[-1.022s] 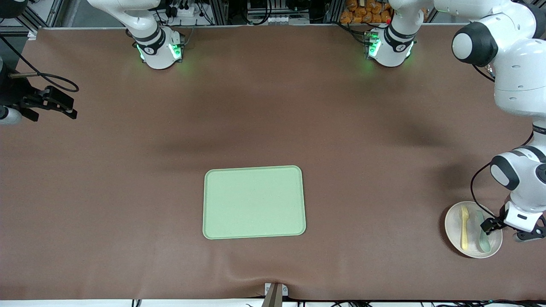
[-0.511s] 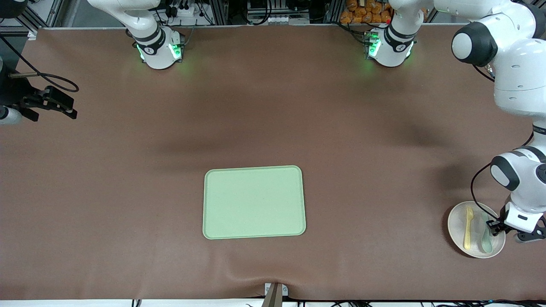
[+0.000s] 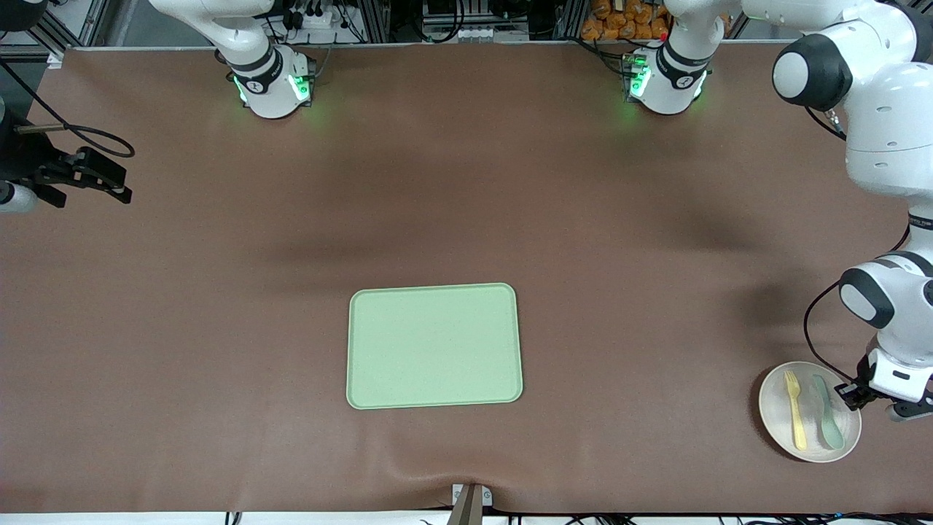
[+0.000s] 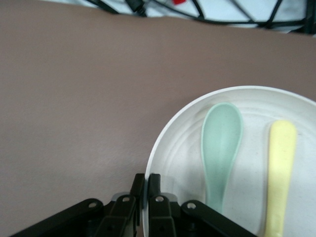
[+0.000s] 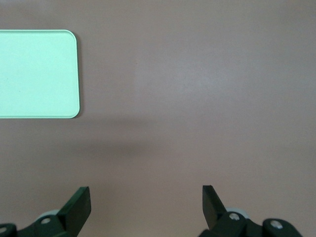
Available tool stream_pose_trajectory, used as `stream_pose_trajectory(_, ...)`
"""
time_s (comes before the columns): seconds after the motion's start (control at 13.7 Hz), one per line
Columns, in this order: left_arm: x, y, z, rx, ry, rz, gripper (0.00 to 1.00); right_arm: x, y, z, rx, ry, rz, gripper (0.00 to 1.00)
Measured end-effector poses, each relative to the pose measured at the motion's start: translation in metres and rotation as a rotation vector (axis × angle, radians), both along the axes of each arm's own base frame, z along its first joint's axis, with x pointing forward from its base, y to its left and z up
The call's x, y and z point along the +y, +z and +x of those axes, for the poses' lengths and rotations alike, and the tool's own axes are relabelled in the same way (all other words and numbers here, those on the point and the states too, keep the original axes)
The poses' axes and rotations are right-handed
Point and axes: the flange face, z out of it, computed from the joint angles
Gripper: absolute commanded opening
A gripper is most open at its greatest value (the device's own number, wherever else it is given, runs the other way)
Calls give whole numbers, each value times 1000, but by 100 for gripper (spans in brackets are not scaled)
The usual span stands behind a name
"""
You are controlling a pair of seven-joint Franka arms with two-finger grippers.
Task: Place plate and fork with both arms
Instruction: 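Carry the plate with the left gripper over the green tray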
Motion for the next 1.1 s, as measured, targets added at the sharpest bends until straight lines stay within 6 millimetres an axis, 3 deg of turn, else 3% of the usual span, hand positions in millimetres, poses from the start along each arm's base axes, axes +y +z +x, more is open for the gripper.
stream_pose_trajectory(0.51, -57, 43, -2, -15, -51, -98, 0, 0, 0, 0, 0, 0, 0, 100)
stream_pose_trajectory(0.95, -58, 56, -16, -30, -34, -219, 0, 0, 0, 0, 0, 0, 0, 100)
stream_pose_trajectory(1.1, -77, 71, -19, -41, -48, -260, 0, 0, 0, 0, 0, 0, 0, 100)
